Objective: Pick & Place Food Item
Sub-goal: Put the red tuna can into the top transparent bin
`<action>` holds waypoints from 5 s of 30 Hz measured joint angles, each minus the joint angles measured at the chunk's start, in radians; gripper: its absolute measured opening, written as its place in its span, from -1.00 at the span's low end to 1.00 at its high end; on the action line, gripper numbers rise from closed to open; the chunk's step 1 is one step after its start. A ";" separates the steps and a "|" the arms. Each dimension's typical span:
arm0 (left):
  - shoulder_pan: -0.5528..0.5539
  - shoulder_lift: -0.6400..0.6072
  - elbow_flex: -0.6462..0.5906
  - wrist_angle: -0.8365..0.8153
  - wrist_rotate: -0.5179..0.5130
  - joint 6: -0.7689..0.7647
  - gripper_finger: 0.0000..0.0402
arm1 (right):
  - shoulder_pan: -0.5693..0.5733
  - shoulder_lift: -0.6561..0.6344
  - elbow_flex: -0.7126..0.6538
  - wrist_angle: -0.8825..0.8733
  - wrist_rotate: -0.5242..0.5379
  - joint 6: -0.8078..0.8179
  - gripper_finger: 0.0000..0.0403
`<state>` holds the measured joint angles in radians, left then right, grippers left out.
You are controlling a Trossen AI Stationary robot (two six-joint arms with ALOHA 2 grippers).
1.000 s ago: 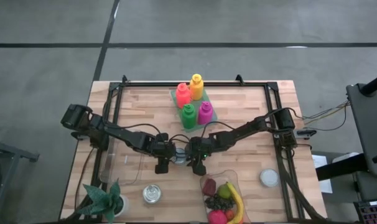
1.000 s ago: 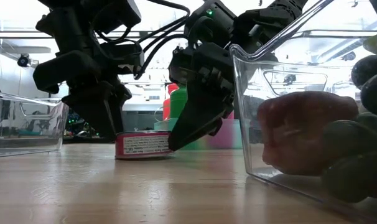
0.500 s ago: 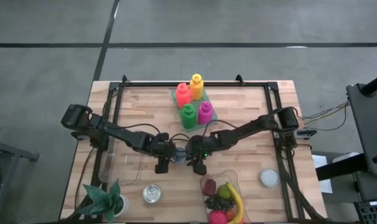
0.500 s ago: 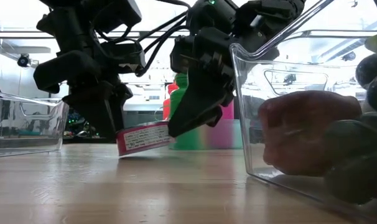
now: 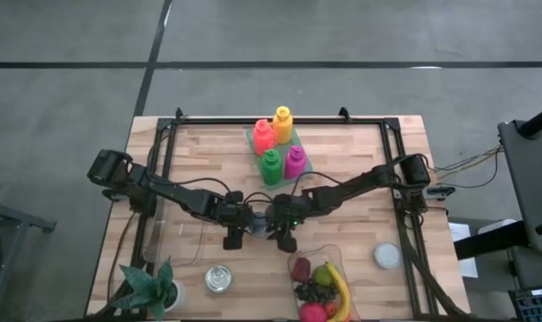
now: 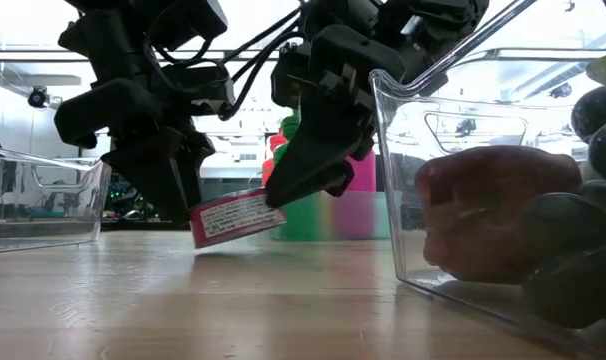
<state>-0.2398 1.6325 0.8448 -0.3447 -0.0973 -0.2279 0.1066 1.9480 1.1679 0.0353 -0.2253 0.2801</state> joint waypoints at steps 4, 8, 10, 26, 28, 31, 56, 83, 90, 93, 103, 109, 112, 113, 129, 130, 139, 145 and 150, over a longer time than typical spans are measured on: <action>0.000 -0.001 0.001 0.009 0.000 0.000 0.06 | 0.000 0.000 0.023 -0.001 -0.018 -0.022 -0.33; 0.000 -0.005 0.007 0.041 0.005 0.011 0.06 | -0.004 -0.005 0.044 0.040 0.019 -0.067 -0.33; 0.000 -0.003 0.005 0.039 0.005 0.011 0.06 | -0.004 -0.003 0.050 0.034 0.021 -0.072 -0.33; 0.000 -0.001 0.001 0.033 0.004 0.015 0.06 | -0.004 0.000 0.055 0.029 0.024 -0.075 -0.33; 0.000 -0.001 0.001 0.031 0.004 0.016 0.06 | -0.004 0.001 0.054 0.029 0.023 -0.075 -0.33; 0.000 -0.011 0.000 0.025 0.011 0.009 0.06 | -0.004 0.002 0.054 0.029 0.020 -0.060 -0.33; 0.004 -0.404 0.009 0.134 -0.061 -0.015 0.06 | -0.050 -0.188 0.057 -0.276 -0.178 -0.063 -0.33; 0.033 -0.402 0.118 0.018 -0.099 0.180 0.06 | -0.087 -0.260 0.054 -0.265 -0.218 -0.102 -0.33; 0.033 -0.402 0.118 0.018 -0.105 0.179 0.06 | -0.106 -0.260 0.053 -0.264 -0.197 -0.110 -0.33; 0.033 -0.400 0.118 0.018 -0.105 0.174 0.06 | -0.106 -0.260 0.056 -0.266 -0.195 -0.099 -0.33; 0.034 -0.368 0.105 0.007 -0.115 0.121 0.06 | -0.075 -0.061 0.203 -0.257 -0.232 -0.081 -0.33; 0.034 -0.355 0.026 0.025 -0.103 0.029 0.06 | -0.064 0.011 0.316 -0.263 -0.279 -0.134 -0.33; 0.034 -0.353 -0.020 0.037 -0.099 -0.021 0.06 | -0.065 0.036 0.345 -0.268 -0.277 -0.137 -0.33; 0.032 -0.353 -0.032 0.052 -0.097 -0.032 0.06 | -0.067 0.039 0.350 -0.266 -0.277 -0.137 -0.33; 0.032 -0.376 -0.047 0.147 -0.090 -0.039 0.06 | -0.149 0.058 0.355 -0.291 -0.269 -0.021 -0.33; 0.032 -0.383 -0.046 0.157 -0.090 -0.038 0.06 | -0.155 0.058 0.355 -0.298 -0.268 -0.017 -0.33; 0.031 -0.482 -0.046 0.147 -0.087 -0.035 0.06 | -0.194 0.058 0.354 -0.458 -0.269 -0.018 -0.33; 0.031 -0.520 -0.047 0.082 -0.091 -0.035 0.06 | -0.195 0.050 0.354 -0.452 -0.269 -0.022 -0.33; 0.031 -0.520 -0.048 -0.015 -0.094 -0.042 0.06 | -0.196 0.005 0.354 -0.444 -0.269 -0.030 -0.33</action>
<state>-0.2085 1.1126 0.7971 -0.3601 -0.1909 -0.2702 -0.0894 1.9533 1.5219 -0.4087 -0.4946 0.2503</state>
